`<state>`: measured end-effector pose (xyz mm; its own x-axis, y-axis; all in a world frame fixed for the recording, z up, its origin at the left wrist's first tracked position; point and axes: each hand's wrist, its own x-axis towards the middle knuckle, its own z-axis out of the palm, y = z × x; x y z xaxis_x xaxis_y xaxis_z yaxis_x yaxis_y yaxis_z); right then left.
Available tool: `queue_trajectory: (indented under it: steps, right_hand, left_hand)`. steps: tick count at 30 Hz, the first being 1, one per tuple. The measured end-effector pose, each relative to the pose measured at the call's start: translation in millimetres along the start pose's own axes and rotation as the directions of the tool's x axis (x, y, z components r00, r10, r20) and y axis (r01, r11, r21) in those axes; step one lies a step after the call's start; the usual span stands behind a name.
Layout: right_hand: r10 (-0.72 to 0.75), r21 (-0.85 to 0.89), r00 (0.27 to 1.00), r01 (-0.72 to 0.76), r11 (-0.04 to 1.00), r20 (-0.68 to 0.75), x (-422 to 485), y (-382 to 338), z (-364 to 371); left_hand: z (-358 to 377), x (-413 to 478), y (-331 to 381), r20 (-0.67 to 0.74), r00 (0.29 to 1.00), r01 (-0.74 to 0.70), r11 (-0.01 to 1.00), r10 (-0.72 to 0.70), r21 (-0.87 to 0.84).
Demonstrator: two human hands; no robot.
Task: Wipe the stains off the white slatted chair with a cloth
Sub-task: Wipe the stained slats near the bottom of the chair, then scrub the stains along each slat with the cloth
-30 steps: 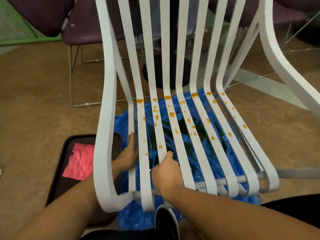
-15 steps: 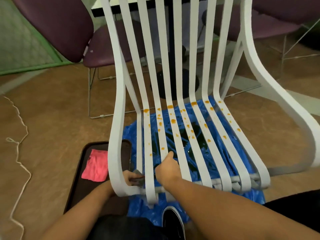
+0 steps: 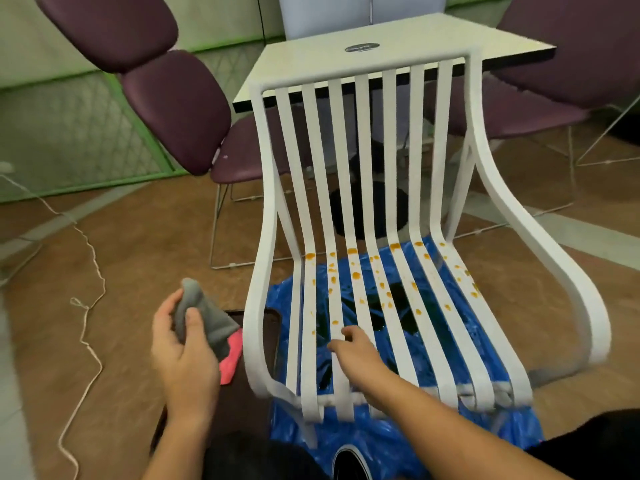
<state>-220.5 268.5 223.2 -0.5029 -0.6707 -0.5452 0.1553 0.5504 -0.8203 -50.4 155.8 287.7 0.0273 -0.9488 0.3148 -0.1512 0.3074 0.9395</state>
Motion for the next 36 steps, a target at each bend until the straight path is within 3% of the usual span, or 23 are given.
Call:
queue_trajectory:
  steps: [3, 5, 8, 12, 18, 23, 26, 31, 33, 36]
  right_hand:
    - [-0.107, 0.219, 0.993, 0.115, 0.969, -0.048, -19.8, -10.5, -10.3]
    - [-0.160, 0.387, 0.987, 0.143, 0.911, 0.010, -30.6, -16.0, -18.8]
    - [-0.231, 0.536, 0.972, 0.167, 0.828, 0.053, -42.4, -17.0, -34.4]
    - [-0.256, 0.470, 0.966, 0.214, 0.856, 0.027, -44.0, -7.2, -46.8]
    - [-0.196, 0.456, 0.980, 0.188, 0.870, -0.031, -41.7, 15.9, -44.2]
    - [-0.178, 0.443, 0.984, 0.162, 0.882, -0.007, -30.3, 20.5, -24.0]
    - [-0.169, 0.423, 0.982, 0.188, 0.886, -0.084, -18.1, 23.7, -11.7]
    - [-0.161, 0.400, 0.980, 0.194, 0.896, -0.115, -2.3, 27.3, 2.9]
    - [-0.162, 0.386, 0.978, 0.202, 0.900, -0.135, 1.9, 28.1, 10.0]
    - [-0.164, 0.294, 0.967, 0.217, 0.931, -0.193, 7.9, 29.5, 16.8]
  left_hand:
    - [17.5, -35.7, 34.6, 0.205, 0.976, -0.054, 0.996, 0.068, -0.071]
    - [37.7, -56.1, 42.9, 0.447, 0.894, 0.046, 0.999, -0.034, -0.014]
    - [65.9, -74.3, 36.8, 0.618, 0.761, 0.165, 0.980, -0.197, 0.108]
    - [84.6, -94.1, 27.6, 0.645, 0.735, 0.204, 0.975, -0.210, 0.086]
    - [87.2, -101.1, 2.4, 0.673, 0.654, 0.493, 0.870, -0.345, -0.032]
    - [82.7, -86.3, -12.9, 0.611, 0.671, 0.502, 0.864, -0.420, 0.042]
    - [84.2, -76.7, -22.4, 0.559, 0.591, 0.663, 0.745, -0.582, 0.075]
    - [78.2, -69.4, -16.4, 0.636, 0.204, 0.945, 0.319, -0.744, 0.070]
    - [78.6, -70.4, -16.5, 0.645, 0.160, 0.972, 0.234, -0.747, 0.031]
    - [84.2, -73.2, -20.1, 0.586, 0.198, 0.976, 0.215, -0.786, -0.042]
